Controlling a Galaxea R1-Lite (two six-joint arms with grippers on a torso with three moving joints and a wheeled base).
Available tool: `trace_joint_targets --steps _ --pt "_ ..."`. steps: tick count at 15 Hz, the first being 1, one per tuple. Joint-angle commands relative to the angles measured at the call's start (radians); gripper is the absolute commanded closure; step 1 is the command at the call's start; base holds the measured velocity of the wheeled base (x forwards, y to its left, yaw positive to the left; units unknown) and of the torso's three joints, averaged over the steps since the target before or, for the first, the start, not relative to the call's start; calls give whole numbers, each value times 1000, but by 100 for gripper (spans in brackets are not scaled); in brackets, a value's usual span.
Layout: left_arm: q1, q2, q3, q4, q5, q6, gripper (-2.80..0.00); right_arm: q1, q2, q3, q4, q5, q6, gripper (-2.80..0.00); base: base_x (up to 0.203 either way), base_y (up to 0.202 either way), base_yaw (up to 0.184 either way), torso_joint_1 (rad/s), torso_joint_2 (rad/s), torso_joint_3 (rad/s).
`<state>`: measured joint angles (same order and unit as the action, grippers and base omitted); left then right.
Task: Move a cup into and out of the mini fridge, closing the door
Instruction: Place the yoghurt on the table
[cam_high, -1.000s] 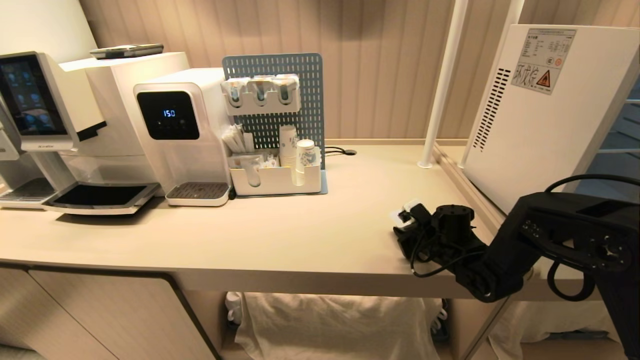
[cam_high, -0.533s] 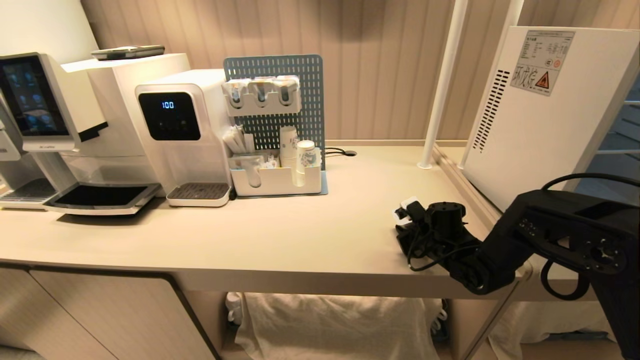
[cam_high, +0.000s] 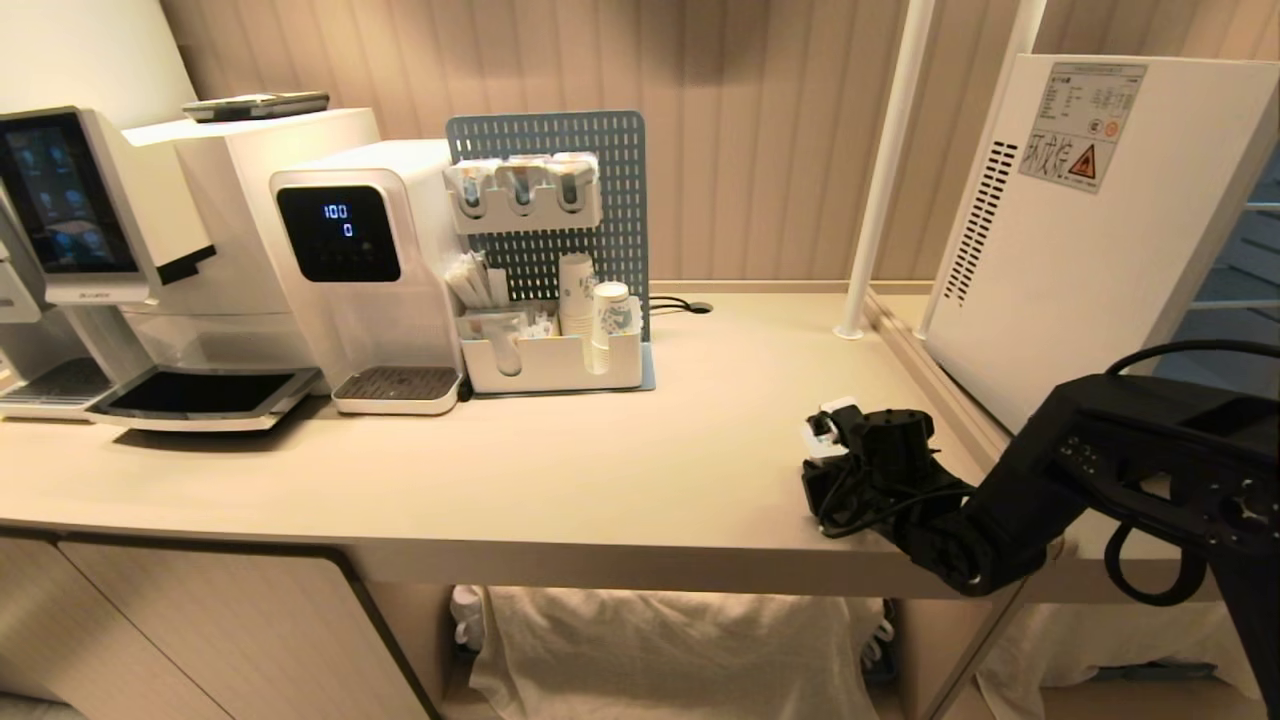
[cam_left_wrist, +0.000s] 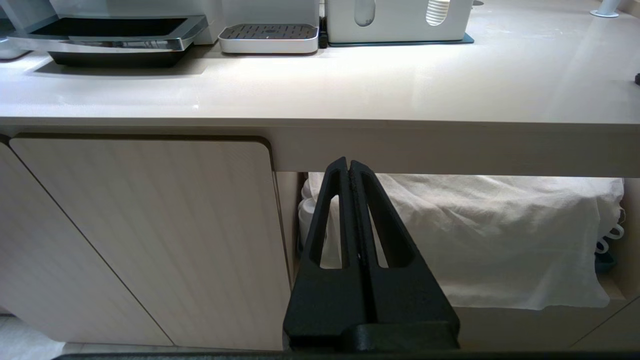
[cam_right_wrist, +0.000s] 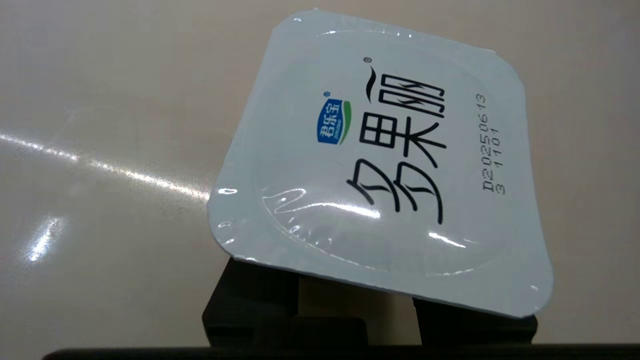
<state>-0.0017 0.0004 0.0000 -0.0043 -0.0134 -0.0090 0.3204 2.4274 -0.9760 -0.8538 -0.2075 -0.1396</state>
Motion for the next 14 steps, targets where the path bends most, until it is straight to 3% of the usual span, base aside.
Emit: trace_joint_targets --steps 1,7,10,14 --pt "0 -2 0 0 1 0 0 16 24 8 16 -19 -15 0 0 0 0 0 0 0" --pt "0 -2 0 0 0 0 0 40 8 -7 67 -36 3 0 0 0 0 0 0 0" --pt "0 -2 0 0 0 1 0 40 -9 -58 174 -24 89 0 0 0 0 0 0 0" --pt "0 -2 0 0 0 0 0 25 -54 -107 306 92 155 0 0 0 0 0 0 0"
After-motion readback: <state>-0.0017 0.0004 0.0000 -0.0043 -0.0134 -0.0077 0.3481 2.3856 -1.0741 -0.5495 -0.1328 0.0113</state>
